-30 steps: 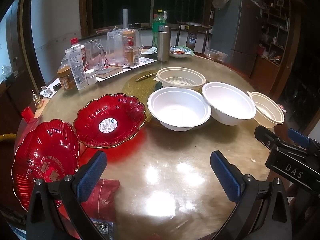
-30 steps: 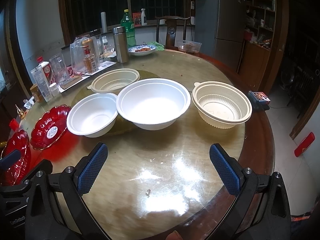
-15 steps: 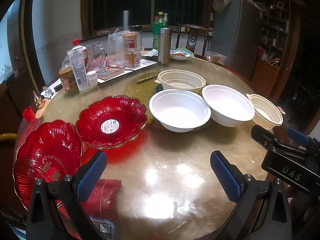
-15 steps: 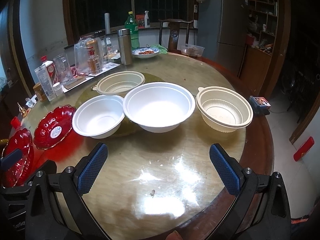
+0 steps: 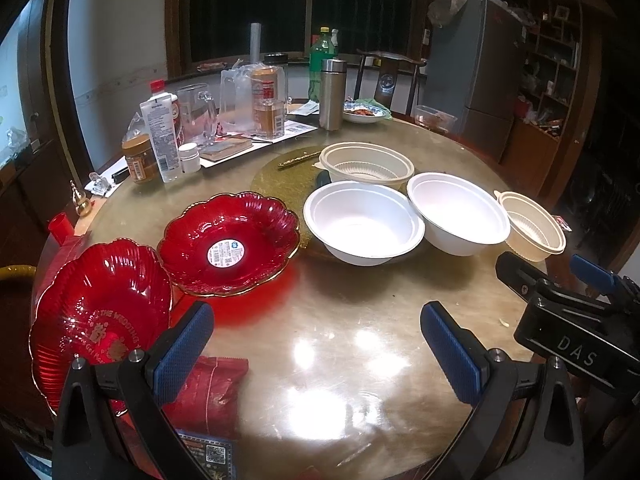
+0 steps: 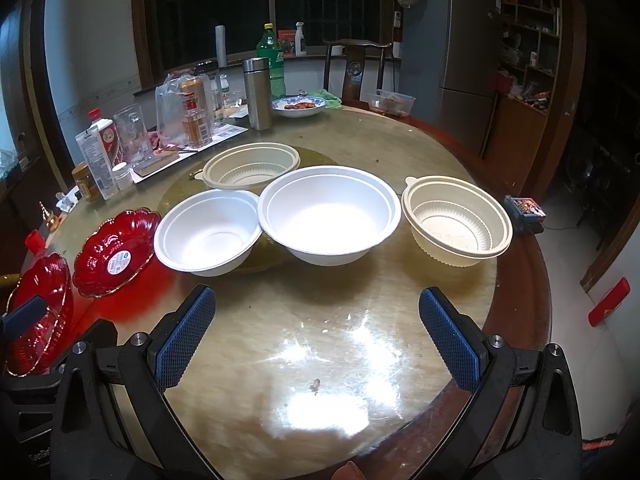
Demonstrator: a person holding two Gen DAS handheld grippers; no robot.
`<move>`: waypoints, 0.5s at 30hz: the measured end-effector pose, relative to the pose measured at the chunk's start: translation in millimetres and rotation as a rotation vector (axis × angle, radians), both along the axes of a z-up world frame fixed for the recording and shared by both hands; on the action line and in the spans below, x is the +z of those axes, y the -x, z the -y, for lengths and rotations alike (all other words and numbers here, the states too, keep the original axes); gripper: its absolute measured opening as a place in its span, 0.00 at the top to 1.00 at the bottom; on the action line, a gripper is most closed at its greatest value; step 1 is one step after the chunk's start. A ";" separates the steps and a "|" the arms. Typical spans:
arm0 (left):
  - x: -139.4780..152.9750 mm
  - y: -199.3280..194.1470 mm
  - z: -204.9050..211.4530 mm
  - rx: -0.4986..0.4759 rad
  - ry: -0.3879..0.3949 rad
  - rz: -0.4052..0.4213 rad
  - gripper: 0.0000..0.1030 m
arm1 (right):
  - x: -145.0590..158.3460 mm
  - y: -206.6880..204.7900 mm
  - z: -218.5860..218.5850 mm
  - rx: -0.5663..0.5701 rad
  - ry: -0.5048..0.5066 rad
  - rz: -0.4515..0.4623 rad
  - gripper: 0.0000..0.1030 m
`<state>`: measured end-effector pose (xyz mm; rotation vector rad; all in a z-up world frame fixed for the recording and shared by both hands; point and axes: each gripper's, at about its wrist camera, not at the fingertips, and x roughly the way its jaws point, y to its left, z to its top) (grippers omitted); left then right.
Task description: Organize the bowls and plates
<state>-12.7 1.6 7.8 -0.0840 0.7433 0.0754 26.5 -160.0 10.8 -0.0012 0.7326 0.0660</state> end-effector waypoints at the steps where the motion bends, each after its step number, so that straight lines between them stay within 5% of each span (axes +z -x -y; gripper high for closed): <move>1: 0.2 0.7 -1.2 0.003 -0.002 -0.001 0.00 | -0.1 -0.1 -1.3 0.005 -0.001 0.001 0.00; 8: 13.8 28.0 -36.2 0.023 0.019 0.027 0.00 | 0.4 -2.0 -20.9 0.126 -0.093 -0.027 0.00; 15: 30.2 75.5 -135.9 0.266 -0.004 0.101 0.00 | -5.9 -8.2 -69.2 0.379 -0.285 -0.167 0.00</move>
